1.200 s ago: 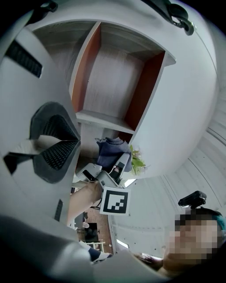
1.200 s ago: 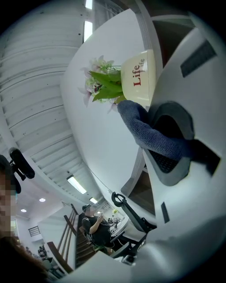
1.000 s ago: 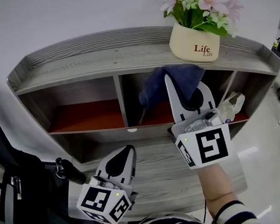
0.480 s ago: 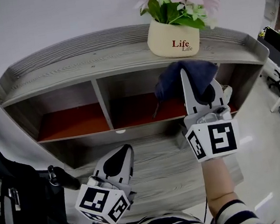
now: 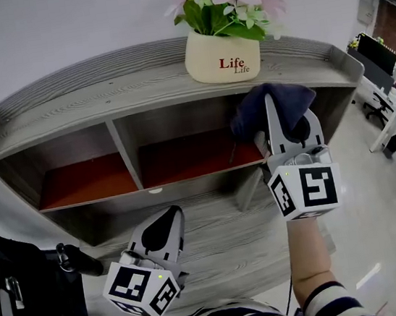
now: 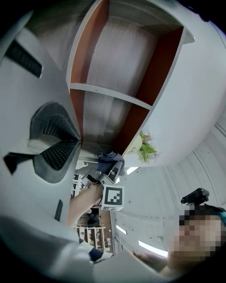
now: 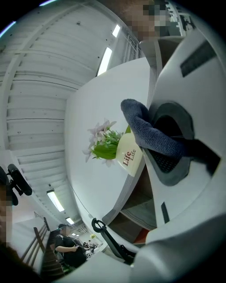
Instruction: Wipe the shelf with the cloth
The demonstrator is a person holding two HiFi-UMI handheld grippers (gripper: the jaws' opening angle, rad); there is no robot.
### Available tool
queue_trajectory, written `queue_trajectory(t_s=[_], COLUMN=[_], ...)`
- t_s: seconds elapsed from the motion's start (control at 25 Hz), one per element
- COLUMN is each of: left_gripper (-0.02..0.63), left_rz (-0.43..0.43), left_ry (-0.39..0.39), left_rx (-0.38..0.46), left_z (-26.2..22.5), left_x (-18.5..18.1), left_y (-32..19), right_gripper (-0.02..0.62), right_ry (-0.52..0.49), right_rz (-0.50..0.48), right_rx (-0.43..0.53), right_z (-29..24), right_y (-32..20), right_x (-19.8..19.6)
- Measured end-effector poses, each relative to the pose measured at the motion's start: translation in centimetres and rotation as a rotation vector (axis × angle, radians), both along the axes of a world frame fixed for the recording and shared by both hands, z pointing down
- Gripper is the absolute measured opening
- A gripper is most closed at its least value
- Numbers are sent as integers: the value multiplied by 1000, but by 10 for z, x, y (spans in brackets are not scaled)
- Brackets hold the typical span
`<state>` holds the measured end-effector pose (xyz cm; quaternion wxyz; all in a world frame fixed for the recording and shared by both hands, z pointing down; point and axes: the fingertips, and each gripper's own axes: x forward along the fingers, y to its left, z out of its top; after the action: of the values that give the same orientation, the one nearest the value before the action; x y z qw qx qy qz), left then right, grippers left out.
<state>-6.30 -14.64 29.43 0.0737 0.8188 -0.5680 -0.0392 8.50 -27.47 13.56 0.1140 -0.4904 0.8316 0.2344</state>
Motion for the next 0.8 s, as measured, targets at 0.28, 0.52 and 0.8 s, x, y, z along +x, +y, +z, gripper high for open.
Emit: queue_trajectory(t_s=[0.28, 0.52, 0.8], left_gripper=[15, 17, 17], left_rz=[4, 7, 1], left_ry=[1, 0, 5], left_rx=[1, 6, 2], left_z=[1, -2, 0], left_x=[1, 2, -2], left_y=[-4, -6, -6], right_gripper=[44, 44, 44], right_ry=[-45, -60, -94], right_rz=[53, 30, 48], right_rx=[-33, -37, -1], right_z=[0, -3, -8], right_y=[-11, -4, 3], right_x=[29, 33, 49])
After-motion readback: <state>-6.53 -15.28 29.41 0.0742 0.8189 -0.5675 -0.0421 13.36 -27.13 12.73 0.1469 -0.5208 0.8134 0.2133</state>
